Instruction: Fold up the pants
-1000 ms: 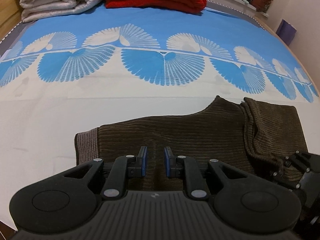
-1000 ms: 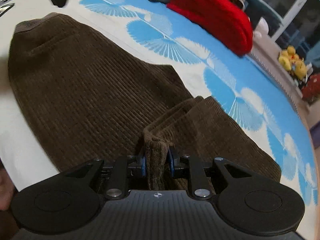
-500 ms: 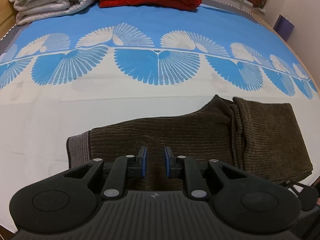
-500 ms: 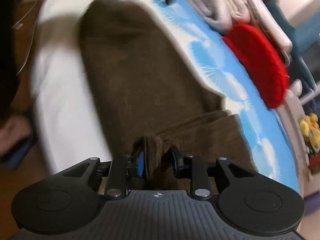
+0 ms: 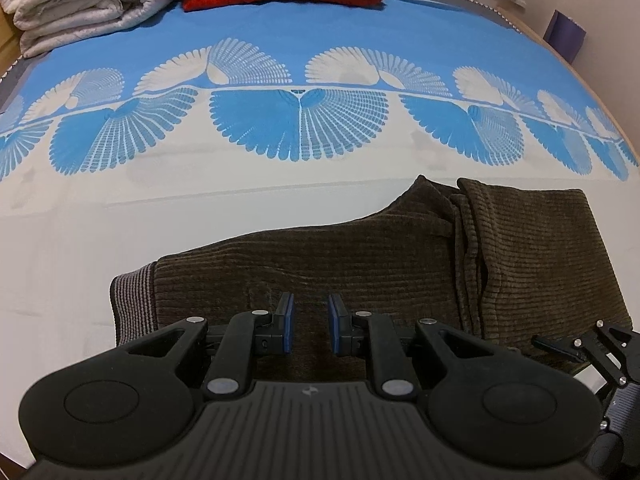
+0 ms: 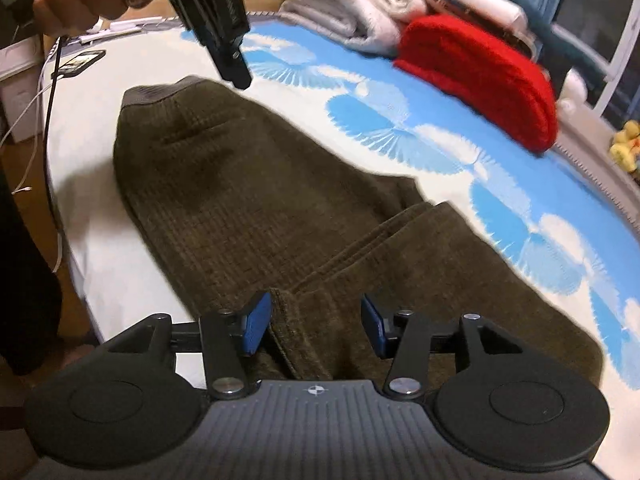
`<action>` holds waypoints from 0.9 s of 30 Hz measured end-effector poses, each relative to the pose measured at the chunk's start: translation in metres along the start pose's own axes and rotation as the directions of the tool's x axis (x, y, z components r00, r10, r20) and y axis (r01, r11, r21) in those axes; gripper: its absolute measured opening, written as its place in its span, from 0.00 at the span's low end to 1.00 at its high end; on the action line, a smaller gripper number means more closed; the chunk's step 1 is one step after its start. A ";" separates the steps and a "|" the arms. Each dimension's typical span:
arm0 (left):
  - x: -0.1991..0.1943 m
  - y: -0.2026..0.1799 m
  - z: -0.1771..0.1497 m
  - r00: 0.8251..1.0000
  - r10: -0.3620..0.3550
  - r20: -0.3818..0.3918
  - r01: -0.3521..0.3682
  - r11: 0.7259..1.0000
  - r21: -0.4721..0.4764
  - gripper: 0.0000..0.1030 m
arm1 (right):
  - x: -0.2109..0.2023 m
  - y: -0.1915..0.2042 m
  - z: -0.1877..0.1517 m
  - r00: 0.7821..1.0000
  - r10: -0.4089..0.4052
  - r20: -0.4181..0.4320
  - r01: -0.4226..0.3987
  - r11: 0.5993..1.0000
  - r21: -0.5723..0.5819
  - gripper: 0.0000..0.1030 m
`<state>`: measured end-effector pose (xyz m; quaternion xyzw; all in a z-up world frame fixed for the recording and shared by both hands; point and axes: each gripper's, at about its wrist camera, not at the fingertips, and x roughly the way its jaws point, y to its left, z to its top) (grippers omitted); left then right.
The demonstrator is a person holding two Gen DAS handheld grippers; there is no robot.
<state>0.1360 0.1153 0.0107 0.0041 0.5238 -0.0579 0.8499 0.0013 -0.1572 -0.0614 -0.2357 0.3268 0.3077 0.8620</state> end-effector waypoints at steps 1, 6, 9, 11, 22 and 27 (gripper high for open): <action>0.000 0.000 0.000 1.000 0.003 -0.002 -0.003 1.000 0.000 0.19 | 0.001 0.000 0.002 1.000 0.010 0.003 -0.010 1.000 0.009 0.50; 0.003 0.004 0.001 1.000 0.009 -0.006 -0.009 1.000 -0.005 0.19 | -0.010 -0.021 0.014 0.992 0.070 0.105 -0.086 0.984 0.155 0.52; 0.004 0.004 0.002 1.000 0.008 -0.008 -0.008 1.000 -0.008 0.19 | 0.017 -0.027 0.005 0.998 0.014 -0.062 -0.002 0.984 0.180 0.51; 0.004 0.003 0.003 1.000 0.008 -0.007 -0.008 1.000 -0.004 0.19 | 0.031 -0.026 -0.003 0.988 0.069 -0.142 -0.043 0.982 0.183 0.49; 0.001 0.001 0.002 1.000 0.001 0.001 -0.001 1.000 -0.005 0.19 | -0.022 -0.015 0.011 0.993 -0.002 0.119 -0.003 0.999 0.034 0.13; 0.003 -0.002 0.002 1.000 0.006 -0.008 -0.006 1.000 -0.005 0.19 | -0.002 0.007 -0.013 0.997 0.046 -0.061 -0.053 0.993 -0.109 0.17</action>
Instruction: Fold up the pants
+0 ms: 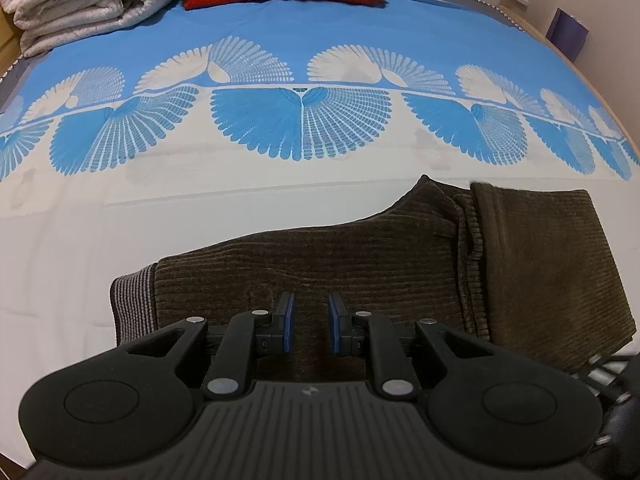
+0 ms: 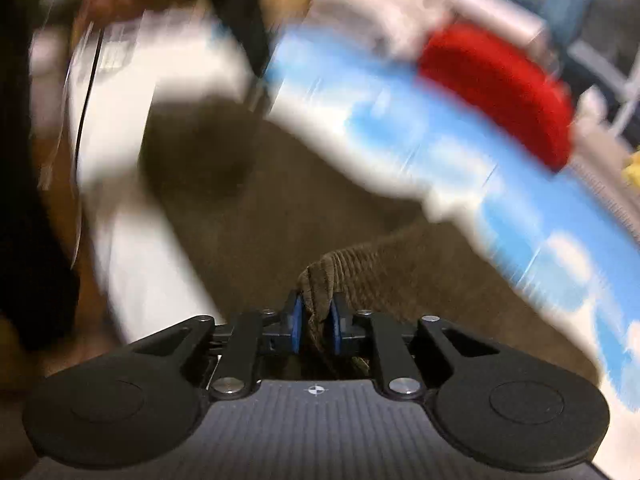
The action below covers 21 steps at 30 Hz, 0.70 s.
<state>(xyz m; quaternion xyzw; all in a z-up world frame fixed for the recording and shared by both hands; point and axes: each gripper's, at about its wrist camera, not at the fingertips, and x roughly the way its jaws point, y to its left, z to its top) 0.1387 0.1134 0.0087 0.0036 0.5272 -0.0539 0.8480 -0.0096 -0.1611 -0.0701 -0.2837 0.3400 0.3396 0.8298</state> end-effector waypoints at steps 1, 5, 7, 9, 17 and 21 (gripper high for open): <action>0.000 -0.001 0.000 1.000 -0.001 -0.001 0.001 1.000 -0.001 0.19 | 0.007 0.007 -0.005 0.999 -0.017 -0.031 0.016 0.999 -0.043 0.17; -0.002 -0.004 -0.001 1.000 -0.006 0.002 0.006 1.000 0.012 0.19 | -0.019 -0.004 0.000 0.998 0.000 0.063 -0.002 0.999 0.045 0.19; -0.001 -0.005 -0.001 1.000 -0.001 -0.001 0.001 1.000 0.013 0.19 | -0.039 -0.026 -0.003 0.992 -0.008 0.126 -0.014 0.983 0.180 0.19; -0.001 -0.006 -0.002 1.000 0.000 -0.001 0.000 1.000 0.013 0.19 | -0.057 -0.051 -0.011 0.985 -0.070 0.157 0.018 0.951 0.308 0.19; 0.001 -0.019 -0.001 1.000 -0.001 -0.003 0.001 0.999 0.045 0.19 | -0.040 -0.129 -0.112 0.942 -0.126 -0.310 0.299 0.734 0.610 0.18; -0.001 -0.021 -0.004 1.000 0.001 -0.004 -0.001 0.999 0.050 0.19 | -0.064 -0.140 -0.115 0.970 -0.156 -0.185 0.242 0.659 0.712 0.18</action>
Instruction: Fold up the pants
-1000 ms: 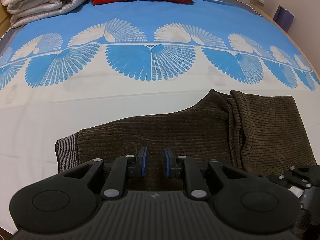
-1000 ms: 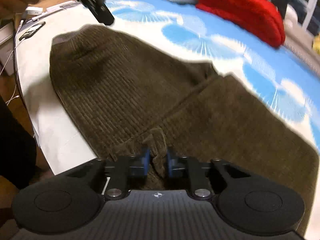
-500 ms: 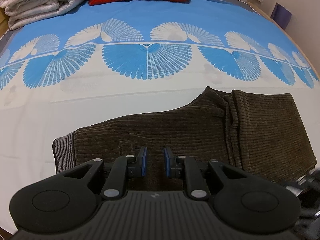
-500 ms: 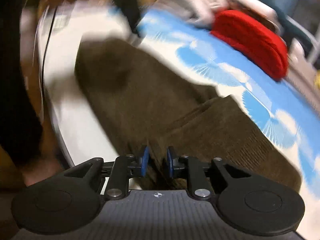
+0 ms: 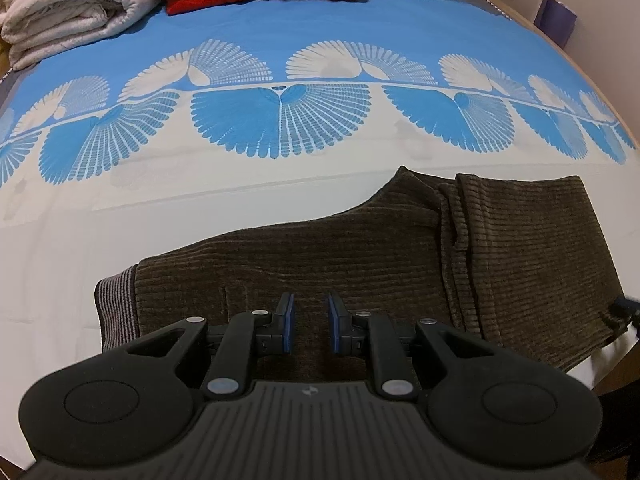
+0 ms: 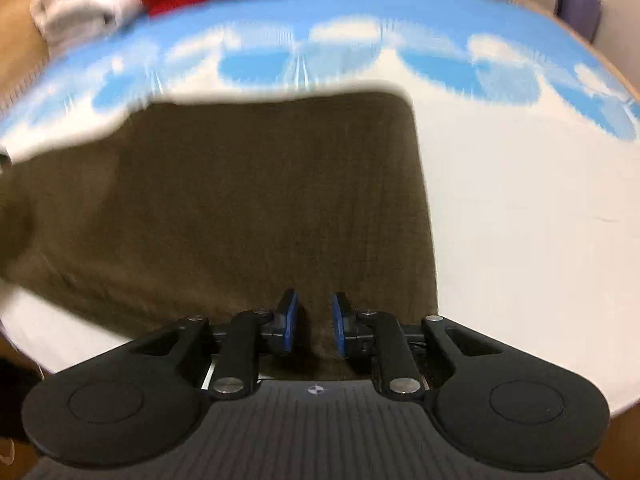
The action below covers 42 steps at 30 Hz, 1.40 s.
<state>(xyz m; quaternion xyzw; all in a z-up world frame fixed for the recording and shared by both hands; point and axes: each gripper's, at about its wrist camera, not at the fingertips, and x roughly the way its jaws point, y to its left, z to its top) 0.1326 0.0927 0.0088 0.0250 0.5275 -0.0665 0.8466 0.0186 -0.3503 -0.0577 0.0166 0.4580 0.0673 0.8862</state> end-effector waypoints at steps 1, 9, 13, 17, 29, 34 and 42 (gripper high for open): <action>-0.001 0.000 -0.001 1.000 0.002 0.000 -0.002 1.000 0.002 0.19 | -0.004 0.001 0.000 0.999 -0.014 0.033 0.014 1.000 -0.009 0.18; -0.015 0.011 -0.012 0.999 0.018 0.031 -0.017 1.000 -0.022 0.21 | 0.007 0.006 0.012 0.995 -0.102 0.022 0.102 0.995 0.006 0.19; -0.031 0.017 -0.023 0.995 0.051 0.083 -0.048 0.998 -0.031 0.30 | -0.032 0.006 0.034 0.976 -0.079 0.203 0.072 0.997 0.041 0.23; -0.047 0.026 -0.040 0.994 0.036 0.107 -0.028 0.997 -0.073 0.31 | -0.069 0.006 0.066 0.941 0.007 0.339 -0.016 1.000 0.023 0.42; -0.045 0.066 -0.110 0.994 -0.036 0.105 0.067 0.949 -0.308 0.42 | -0.039 0.033 0.065 0.948 0.005 0.318 -0.020 0.999 0.043 0.50; -0.025 0.079 -0.112 0.999 -0.023 0.043 0.037 0.925 -0.379 0.62 | -0.030 0.041 0.068 0.954 0.015 0.300 -0.012 1.000 -0.015 0.50; 0.012 0.109 -0.115 0.993 -0.065 -0.098 0.005 0.855 -0.519 0.82 | -0.014 0.039 0.078 0.961 0.046 0.273 -0.050 0.999 0.008 0.50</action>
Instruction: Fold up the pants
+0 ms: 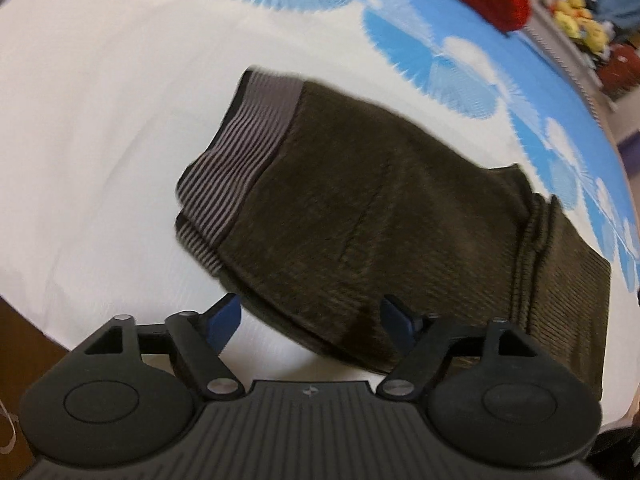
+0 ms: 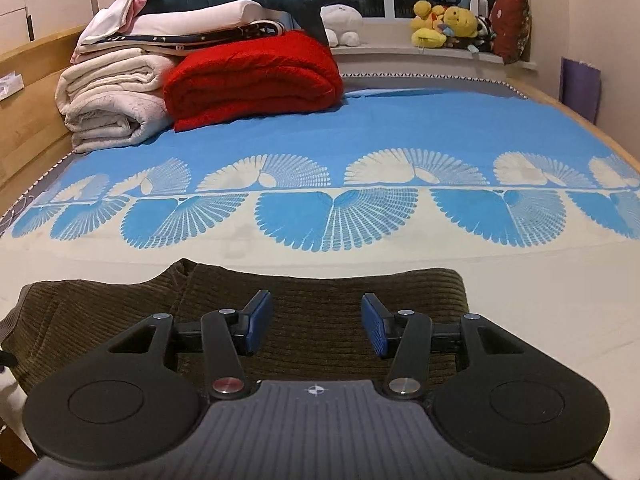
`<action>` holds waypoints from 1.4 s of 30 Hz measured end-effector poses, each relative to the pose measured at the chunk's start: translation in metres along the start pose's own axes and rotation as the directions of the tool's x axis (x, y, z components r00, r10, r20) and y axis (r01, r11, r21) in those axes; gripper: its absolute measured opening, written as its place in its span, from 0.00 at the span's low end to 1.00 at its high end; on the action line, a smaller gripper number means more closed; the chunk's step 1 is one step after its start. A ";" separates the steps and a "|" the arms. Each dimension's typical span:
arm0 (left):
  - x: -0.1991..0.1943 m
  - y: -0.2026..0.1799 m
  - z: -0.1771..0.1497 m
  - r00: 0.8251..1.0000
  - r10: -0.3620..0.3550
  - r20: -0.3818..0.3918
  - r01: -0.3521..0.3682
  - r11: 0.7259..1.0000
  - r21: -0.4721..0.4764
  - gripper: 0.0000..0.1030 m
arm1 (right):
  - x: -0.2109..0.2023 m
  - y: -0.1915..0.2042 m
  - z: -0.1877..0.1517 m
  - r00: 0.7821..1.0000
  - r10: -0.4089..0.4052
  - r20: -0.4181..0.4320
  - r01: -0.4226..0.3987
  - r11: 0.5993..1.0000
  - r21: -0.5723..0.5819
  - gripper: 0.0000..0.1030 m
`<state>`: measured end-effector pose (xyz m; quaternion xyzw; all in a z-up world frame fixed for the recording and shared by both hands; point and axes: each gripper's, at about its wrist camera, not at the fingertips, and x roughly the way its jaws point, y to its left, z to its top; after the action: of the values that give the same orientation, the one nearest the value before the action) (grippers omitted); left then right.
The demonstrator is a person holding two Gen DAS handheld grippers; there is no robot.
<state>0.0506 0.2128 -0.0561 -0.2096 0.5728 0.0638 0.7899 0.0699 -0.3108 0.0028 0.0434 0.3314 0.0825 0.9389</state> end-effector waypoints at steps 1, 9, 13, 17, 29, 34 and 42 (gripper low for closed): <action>0.003 0.003 0.001 1.000 0.007 -0.012 -0.008 1.000 -0.016 0.82 | 0.001 0.000 0.000 1.000 0.001 -0.002 -0.001 1.000 -0.002 0.50; 0.027 0.023 0.022 1.000 -0.012 -0.025 0.008 0.989 -0.147 0.84 | 0.009 0.006 -0.001 1.000 0.012 -0.024 -0.013 1.000 -0.028 0.50; 0.036 0.022 0.027 1.000 -0.016 -0.010 0.014 0.978 -0.208 0.95 | 0.011 0.009 -0.002 1.000 0.012 -0.029 -0.014 0.999 -0.043 0.50; 0.039 0.012 0.026 0.999 0.030 0.014 -0.026 0.981 -0.192 0.97 | 0.010 0.007 -0.003 0.999 0.005 -0.037 -0.007 0.999 -0.043 0.50; 0.033 0.014 0.018 1.000 0.004 0.004 -0.003 0.968 -0.251 0.92 | -0.002 -0.016 -0.008 0.999 -0.012 -0.039 0.012 1.000 -0.007 0.50; 0.035 0.013 0.022 0.998 -0.016 0.058 0.032 0.955 -0.294 0.91 | -0.004 -0.019 -0.009 0.999 -0.015 -0.040 0.015 1.000 0.001 0.50; 0.011 0.015 0.015 0.989 0.035 0.141 0.014 0.941 -0.337 0.23 | -0.011 -0.026 -0.008 0.999 -0.019 -0.030 0.019 0.999 0.026 0.50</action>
<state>0.0625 0.2307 -0.0665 -0.3333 0.4957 0.1801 0.7815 0.0595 -0.3386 -0.0005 0.0515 0.3469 0.0699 0.9339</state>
